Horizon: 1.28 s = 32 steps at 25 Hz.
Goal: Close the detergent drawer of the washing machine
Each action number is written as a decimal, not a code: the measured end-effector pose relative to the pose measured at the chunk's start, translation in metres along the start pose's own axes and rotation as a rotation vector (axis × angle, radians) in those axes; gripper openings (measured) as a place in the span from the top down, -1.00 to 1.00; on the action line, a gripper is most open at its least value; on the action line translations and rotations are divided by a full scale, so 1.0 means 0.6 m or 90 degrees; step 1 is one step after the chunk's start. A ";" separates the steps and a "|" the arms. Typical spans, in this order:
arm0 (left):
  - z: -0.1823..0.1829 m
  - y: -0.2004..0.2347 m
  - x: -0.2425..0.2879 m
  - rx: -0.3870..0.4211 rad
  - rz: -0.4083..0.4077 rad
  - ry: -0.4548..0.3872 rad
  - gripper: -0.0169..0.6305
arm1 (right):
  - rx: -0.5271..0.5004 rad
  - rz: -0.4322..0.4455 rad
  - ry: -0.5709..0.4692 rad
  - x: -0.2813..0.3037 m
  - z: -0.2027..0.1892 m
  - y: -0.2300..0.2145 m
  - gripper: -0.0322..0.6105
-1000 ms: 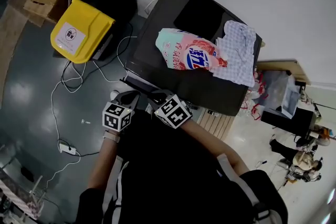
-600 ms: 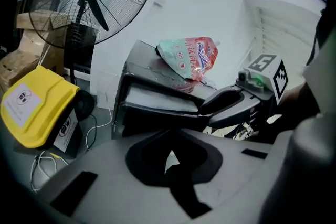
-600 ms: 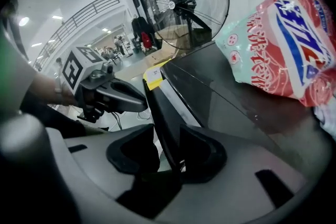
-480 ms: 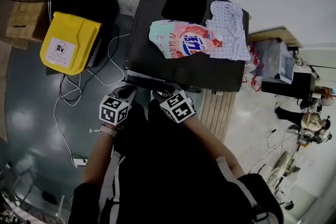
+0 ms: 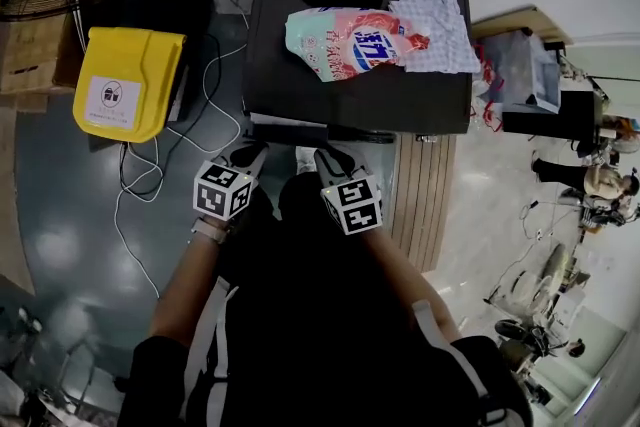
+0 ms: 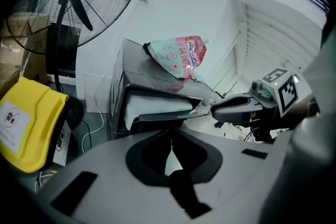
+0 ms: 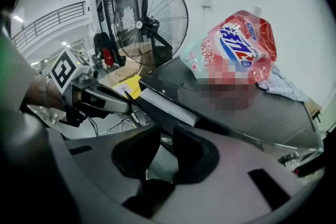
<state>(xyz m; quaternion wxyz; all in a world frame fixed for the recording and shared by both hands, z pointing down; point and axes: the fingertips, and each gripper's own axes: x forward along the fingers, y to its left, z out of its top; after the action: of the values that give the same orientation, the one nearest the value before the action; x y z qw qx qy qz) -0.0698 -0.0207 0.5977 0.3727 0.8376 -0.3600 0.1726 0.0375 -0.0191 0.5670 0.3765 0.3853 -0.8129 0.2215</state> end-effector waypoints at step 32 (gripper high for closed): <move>-0.022 0.022 0.014 0.021 0.096 0.047 0.91 | 0.191 0.028 -0.017 0.065 -0.057 0.010 0.85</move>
<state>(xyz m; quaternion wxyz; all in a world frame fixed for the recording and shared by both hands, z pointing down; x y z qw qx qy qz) -0.0742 -0.0210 0.6176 0.3578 0.8074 -0.4047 0.2371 0.0313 -0.0112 0.6180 0.2986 0.4225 -0.7838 0.3434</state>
